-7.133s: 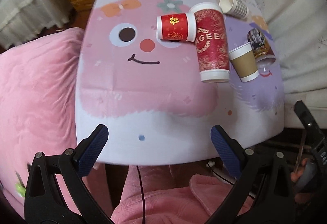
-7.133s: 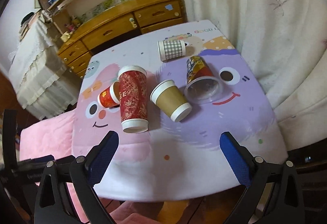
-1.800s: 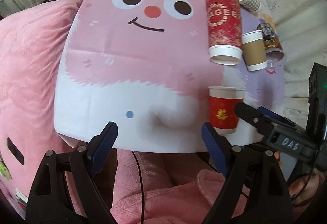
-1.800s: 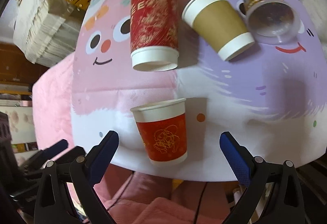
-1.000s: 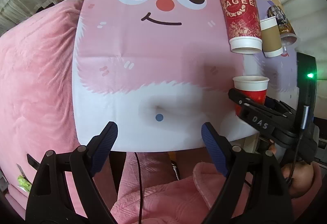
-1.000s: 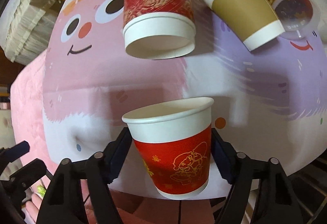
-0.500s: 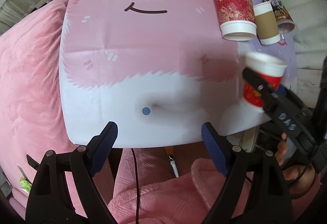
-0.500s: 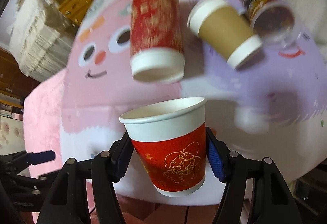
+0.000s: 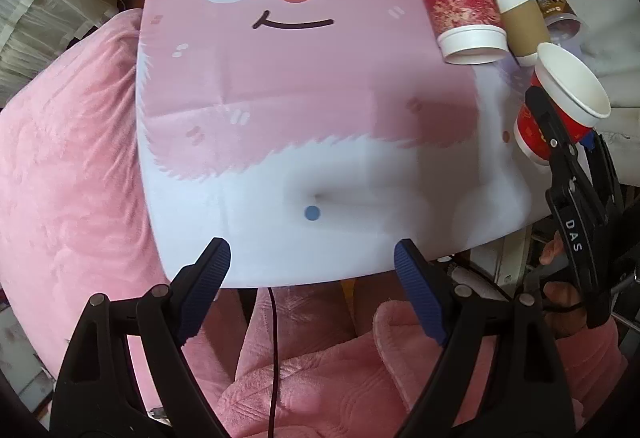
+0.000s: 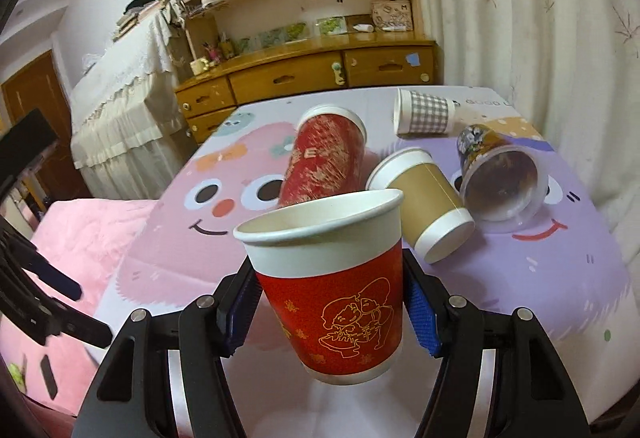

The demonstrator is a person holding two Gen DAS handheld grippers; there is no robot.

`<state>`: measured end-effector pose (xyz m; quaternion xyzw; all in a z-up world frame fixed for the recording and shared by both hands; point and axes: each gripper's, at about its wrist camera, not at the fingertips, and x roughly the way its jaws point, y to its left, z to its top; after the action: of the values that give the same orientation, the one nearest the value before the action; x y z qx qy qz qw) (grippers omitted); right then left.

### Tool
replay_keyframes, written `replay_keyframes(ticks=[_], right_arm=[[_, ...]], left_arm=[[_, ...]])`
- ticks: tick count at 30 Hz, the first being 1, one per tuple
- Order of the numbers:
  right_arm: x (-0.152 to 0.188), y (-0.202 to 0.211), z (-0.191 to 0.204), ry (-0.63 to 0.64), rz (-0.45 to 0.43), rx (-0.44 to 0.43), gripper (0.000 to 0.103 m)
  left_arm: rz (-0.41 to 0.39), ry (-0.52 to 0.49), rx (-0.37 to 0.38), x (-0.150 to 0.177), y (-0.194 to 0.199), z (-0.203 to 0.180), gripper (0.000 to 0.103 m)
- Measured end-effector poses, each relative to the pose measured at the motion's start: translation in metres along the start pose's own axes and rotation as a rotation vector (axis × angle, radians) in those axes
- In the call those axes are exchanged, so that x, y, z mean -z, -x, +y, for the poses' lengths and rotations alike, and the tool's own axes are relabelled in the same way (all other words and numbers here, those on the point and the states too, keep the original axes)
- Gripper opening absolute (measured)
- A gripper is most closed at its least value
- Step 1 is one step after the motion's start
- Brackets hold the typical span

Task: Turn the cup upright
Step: 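Lift the red cup with the right gripper and tilt it, then lower the red cup onto the table with the right gripper and release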

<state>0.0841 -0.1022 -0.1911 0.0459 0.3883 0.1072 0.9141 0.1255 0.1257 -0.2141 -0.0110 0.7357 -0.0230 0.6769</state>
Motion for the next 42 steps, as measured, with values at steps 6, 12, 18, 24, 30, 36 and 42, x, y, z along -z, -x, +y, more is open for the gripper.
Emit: replay_keyframes(ticks=[6,12,18,24,30,36,42], right_arm=[[0.01,-0.011,0.003,-0.071,-0.03,0.034,0.067],[0.023,-0.028,0.011,-0.087,-0.027,0.049,0.067],[0.038,-0.032,0.016,-0.085,-0.011,0.044,0.067],[0.051,-0.028,0.019,-0.095,-0.005,0.061,0.067],[0.069,-0.026,0.023,-0.077,0.055,0.076,0.068],[0.085,-0.019,0.038,0.047,0.162,0.098,0.088],[0.097,-0.013,0.033,0.069,0.323,0.077,0.091]], left_arm=[[-0.005,-0.061,-0.031,-0.012,0.005,0.004,0.082],[-0.013,-0.177,-0.078,-0.022,0.006,-0.002,0.082],[-0.003,-0.267,-0.107,-0.034,0.003,-0.003,0.082],[0.015,-0.328,-0.115,-0.045,-0.003,-0.001,0.082],[0.034,-0.367,-0.098,-0.051,-0.008,-0.009,0.082],[0.057,-0.358,-0.065,-0.055,-0.011,-0.021,0.082],[0.068,-0.27,-0.022,-0.057,-0.009,-0.033,0.082]])
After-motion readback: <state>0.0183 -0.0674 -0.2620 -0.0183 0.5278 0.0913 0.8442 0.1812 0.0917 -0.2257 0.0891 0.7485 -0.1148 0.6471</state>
